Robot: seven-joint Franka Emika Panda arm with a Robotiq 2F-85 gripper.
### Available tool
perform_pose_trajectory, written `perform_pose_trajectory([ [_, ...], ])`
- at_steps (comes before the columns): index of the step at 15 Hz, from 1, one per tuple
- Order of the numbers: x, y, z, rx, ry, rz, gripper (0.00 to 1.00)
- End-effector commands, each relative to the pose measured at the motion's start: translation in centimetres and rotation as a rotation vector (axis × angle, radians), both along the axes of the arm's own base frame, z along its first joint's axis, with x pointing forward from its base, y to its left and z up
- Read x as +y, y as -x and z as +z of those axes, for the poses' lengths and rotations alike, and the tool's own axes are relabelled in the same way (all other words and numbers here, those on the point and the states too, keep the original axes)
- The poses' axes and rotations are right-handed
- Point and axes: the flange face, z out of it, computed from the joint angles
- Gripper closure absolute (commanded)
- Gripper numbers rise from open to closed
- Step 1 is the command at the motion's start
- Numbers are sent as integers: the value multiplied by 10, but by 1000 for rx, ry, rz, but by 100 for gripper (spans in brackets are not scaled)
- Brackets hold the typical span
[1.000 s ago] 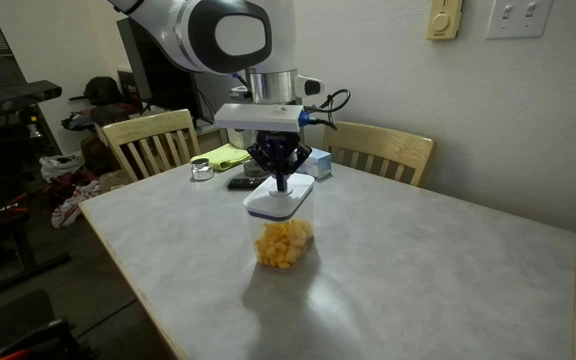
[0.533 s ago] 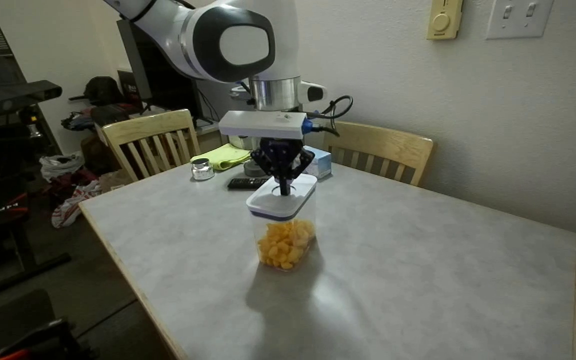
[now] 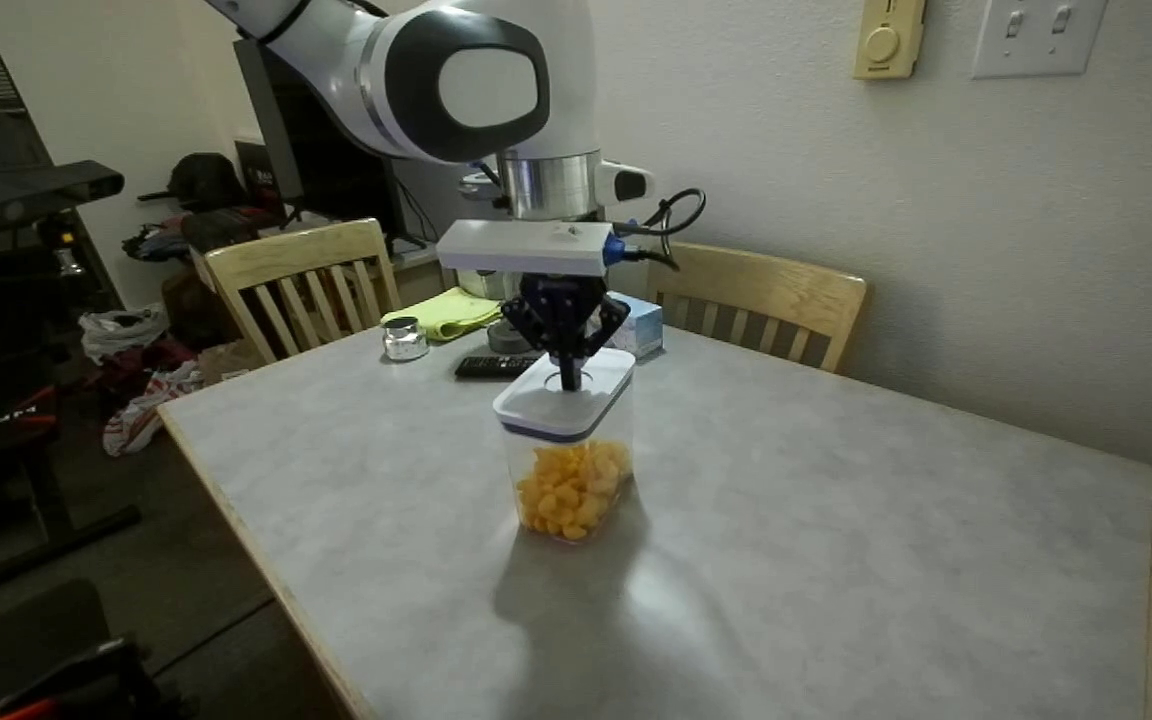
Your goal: Pick the lid on the table, put it on the storage jar then press the button
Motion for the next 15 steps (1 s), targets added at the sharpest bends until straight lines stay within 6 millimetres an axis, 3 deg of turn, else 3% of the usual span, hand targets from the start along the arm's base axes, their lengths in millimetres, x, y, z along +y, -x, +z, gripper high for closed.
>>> perform_pose_trajectory([
  [1, -6, 11, 6, 16, 15, 8, 100],
  [14, -4, 17, 38, -7, 0, 25, 99],
  [15, -4, 17, 39, -10, 3, 13, 74],
])
